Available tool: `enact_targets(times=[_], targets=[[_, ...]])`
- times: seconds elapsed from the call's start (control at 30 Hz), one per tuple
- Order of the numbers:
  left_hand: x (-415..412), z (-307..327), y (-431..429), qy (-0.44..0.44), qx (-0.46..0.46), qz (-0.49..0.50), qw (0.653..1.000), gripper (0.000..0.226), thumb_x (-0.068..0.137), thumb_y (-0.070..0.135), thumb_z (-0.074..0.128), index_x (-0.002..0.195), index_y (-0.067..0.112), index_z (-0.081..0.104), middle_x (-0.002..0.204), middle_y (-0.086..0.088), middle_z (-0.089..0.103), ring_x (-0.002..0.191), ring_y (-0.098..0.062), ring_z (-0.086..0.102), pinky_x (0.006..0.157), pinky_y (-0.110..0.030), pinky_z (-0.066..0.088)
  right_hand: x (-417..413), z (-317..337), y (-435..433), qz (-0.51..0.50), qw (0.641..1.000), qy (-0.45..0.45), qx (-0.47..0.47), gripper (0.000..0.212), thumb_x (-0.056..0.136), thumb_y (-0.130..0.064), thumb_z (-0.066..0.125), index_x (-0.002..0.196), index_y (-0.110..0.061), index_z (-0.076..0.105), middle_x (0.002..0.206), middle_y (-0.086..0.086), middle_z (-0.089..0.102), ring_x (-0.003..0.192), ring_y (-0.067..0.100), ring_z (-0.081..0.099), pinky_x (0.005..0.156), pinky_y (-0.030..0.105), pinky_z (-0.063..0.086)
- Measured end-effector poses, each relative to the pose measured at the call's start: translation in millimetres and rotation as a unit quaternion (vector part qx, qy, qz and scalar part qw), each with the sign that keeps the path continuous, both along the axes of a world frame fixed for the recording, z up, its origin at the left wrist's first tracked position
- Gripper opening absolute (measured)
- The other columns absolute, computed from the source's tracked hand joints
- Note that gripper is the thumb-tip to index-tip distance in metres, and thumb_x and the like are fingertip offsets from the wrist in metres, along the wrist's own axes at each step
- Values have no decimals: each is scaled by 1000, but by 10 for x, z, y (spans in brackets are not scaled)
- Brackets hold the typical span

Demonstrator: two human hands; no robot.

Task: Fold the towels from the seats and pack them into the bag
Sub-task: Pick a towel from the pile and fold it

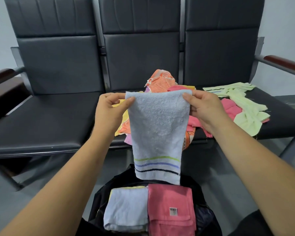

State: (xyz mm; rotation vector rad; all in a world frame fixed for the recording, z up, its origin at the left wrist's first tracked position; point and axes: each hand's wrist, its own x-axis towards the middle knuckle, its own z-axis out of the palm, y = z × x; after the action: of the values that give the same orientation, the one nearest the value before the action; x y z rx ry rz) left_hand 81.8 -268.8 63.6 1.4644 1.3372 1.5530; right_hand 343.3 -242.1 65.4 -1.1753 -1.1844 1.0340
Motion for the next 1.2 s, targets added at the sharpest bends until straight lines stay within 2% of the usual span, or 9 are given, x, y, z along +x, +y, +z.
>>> enact_targets(times=[0.17, 0.27, 0.37, 0.53, 0.67, 0.8, 0.97, 1.07, 1.2], targets=[[25, -18, -27, -61, -11, -53, 997, 15, 92, 20, 72, 104, 11, 77, 106, -9, 76, 103, -22, 72, 97, -39, 56, -7, -7, -3, 93, 987, 119, -56, 23, 101, -11, 58, 118, 0, 68, 112, 15, 75, 104, 26, 72, 86, 36, 60], [33, -14, -33, -72, -1, -54, 996, 15, 95, 16, 69, 106, 9, 77, 104, -10, 77, 99, -23, 73, 87, -35, 59, 60, 6, 3, 185, 950, 234, -89, 37, 99, -11, 57, 133, 3, 58, 130, 17, 67, 121, 27, 65, 95, 36, 58], [38, 2, -34, -68, 15, -45, 997, 14, 96, 17, 68, 106, 13, 77, 103, -6, 77, 100, -23, 73, 86, -35, 60, 100, 5, 43, 169, 948, 257, -81, 42, 95, -8, 61, 134, 7, 57, 133, 19, 65, 125, 27, 62, 96, 32, 57], [42, 18, -36, -83, 24, -45, 995, 15, 95, 19, 69, 107, 13, 77, 107, -4, 77, 106, -21, 71, 95, -37, 56, 55, 2, 46, 45, 985, 165, -8, 14, 89, -8, 72, 103, -5, 73, 102, 9, 76, 96, 19, 73, 85, 31, 55], [31, 67, -63, -115, 28, -58, 991, 19, 96, 19, 67, 110, 11, 75, 109, -2, 77, 107, -17, 71, 93, -31, 56, 12, 37, -32, 55, 983, 174, 20, 7, 93, -13, 70, 99, -13, 72, 102, 6, 76, 96, 20, 72, 81, 34, 56], [17, 86, -87, -118, 28, -62, 991, 23, 99, 23, 64, 118, 13, 73, 105, -4, 77, 100, -18, 71, 87, -37, 57, -64, 35, -75, 56, 988, 132, 51, 24, 96, -11, 66, 119, -14, 68, 116, 9, 74, 105, 25, 72, 86, 43, 57], [-50, 145, -99, 23, -29, -197, 980, 65, 100, 20, 63, 147, 56, 36, 133, -1, 65, 107, -19, 71, 82, -38, 61, -75, 40, -114, 218, 972, 66, 52, 72, 90, 2, 68, 146, -36, 42, 138, -1, 62, 124, 20, 63, 94, 40, 58], [-76, 101, -83, 79, -86, -193, 974, 67, 99, 16, 63, 147, 54, 35, 112, -4, 74, 90, -19, 74, 67, -32, 59, -112, -48, -35, 136, 991, -2, 16, 73, 83, 2, 77, 142, -29, 47, 132, -3, 62, 116, 21, 67, 91, 43, 59], [-40, -4, -39, 96, -127, -116, 980, 27, 95, 25, 68, 117, 30, 53, 82, -24, 63, 63, -21, 55, 54, -32, 46, -89, -200, 44, 109, 988, -105, -18, 64, 81, -6, 81, 134, -31, 57, 139, 1, 56, 117, 29, 65, 92, 48, 58]])
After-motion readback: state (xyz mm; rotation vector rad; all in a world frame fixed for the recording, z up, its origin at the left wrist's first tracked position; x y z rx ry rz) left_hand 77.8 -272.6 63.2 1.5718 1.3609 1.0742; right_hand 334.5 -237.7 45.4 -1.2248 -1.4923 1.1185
